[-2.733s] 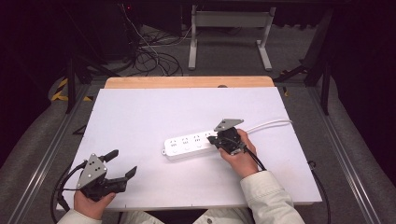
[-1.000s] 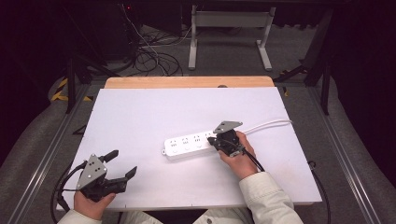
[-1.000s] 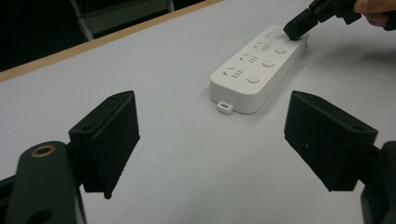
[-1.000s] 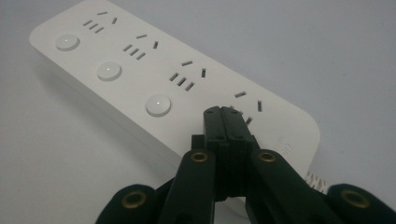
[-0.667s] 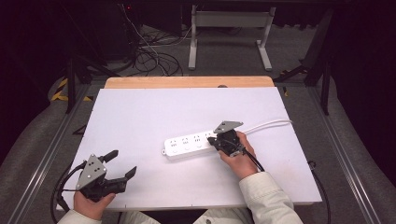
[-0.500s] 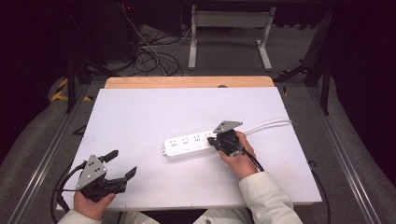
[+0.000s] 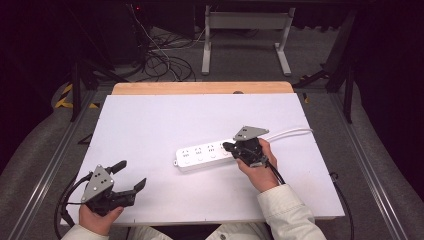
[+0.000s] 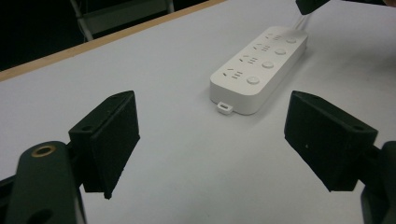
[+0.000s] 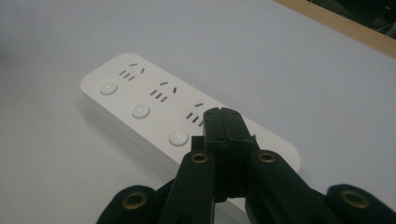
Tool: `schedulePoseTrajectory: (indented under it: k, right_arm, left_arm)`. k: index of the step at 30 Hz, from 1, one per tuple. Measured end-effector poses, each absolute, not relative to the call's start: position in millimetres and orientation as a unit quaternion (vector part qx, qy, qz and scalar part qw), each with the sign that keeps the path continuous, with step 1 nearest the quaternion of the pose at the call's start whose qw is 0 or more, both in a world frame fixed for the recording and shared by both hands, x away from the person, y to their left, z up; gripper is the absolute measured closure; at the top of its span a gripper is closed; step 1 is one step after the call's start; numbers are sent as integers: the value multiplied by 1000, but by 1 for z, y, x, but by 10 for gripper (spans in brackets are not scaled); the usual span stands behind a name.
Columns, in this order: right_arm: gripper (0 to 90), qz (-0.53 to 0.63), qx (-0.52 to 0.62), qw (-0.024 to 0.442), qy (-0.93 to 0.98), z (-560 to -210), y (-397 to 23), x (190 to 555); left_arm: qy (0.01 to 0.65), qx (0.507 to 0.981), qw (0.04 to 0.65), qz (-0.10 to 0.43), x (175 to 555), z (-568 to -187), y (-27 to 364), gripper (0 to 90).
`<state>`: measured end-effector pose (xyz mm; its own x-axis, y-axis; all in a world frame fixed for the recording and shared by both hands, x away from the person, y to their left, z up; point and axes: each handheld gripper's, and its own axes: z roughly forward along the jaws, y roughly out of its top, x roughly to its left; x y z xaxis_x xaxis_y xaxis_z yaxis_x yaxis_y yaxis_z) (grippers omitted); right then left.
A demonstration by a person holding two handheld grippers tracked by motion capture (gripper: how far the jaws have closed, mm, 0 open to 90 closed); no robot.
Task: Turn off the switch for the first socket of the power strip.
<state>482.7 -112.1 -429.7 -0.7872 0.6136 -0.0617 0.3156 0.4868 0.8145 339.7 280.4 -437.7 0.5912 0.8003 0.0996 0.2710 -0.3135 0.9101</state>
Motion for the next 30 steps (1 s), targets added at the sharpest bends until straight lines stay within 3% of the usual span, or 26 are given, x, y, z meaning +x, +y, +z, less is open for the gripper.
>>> schedulePoseTrajectory:
  k: [20, 22, 30]
  right_arm:
    - [900, 437, 256, 180, 843, -418, -115, 475]
    - [799, 435, 249, 180, 846, -417, -115, 475]
    - [636, 444, 240, 175, 846, -413, -115, 473]
  left_arm:
    - [354, 760, 467, 282, 341, -438, 280, 182]
    - [354, 760, 467, 282, 341, -438, 280, 182]
    - [354, 758, 469, 282, 340, -438, 280, 182]
